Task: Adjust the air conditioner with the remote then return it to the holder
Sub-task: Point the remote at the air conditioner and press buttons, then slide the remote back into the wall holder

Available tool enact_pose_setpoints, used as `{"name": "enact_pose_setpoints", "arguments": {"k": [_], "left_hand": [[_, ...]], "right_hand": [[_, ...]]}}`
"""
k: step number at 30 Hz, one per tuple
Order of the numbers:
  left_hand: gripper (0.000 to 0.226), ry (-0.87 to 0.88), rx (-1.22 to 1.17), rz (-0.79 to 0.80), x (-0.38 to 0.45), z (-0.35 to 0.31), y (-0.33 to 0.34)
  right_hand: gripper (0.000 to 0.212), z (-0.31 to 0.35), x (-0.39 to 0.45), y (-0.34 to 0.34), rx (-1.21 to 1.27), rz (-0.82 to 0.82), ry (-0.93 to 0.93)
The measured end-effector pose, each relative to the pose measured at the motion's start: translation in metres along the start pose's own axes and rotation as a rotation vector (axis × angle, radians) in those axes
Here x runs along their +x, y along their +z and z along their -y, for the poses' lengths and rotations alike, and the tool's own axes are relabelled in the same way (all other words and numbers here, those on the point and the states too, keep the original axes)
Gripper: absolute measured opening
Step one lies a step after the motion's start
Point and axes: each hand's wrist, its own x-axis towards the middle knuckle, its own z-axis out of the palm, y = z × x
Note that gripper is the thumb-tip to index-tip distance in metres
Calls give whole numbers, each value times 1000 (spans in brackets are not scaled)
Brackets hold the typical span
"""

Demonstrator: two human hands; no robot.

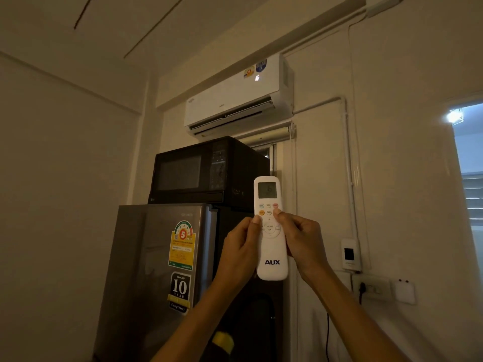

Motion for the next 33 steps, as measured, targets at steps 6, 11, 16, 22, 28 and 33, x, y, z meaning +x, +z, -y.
{"name": "enact_pose_setpoints", "arguments": {"k": [6,11,16,22,28,33], "left_hand": [[17,-38,10,7,-19,9,-6],[17,-66,23,15,-38,15,-9],[17,-112,-12,20,-61,23,-3],[24,-147,-63,67,-81,34,8],[25,-175,-107,110,-91,43,28],[26,-215,-117,150,-99,55,66]], "right_hand": [[9,-6,-18,1,-22,46,28],[18,-15,-35,-1,-22,77,88],[42,-22,-51,-11,-27,105,157],[49,-22,-57,-29,-115,105,164],[28,-28,-62,-57,-73,112,232],[25,-40,-61,-97,-24,139,343]]}}
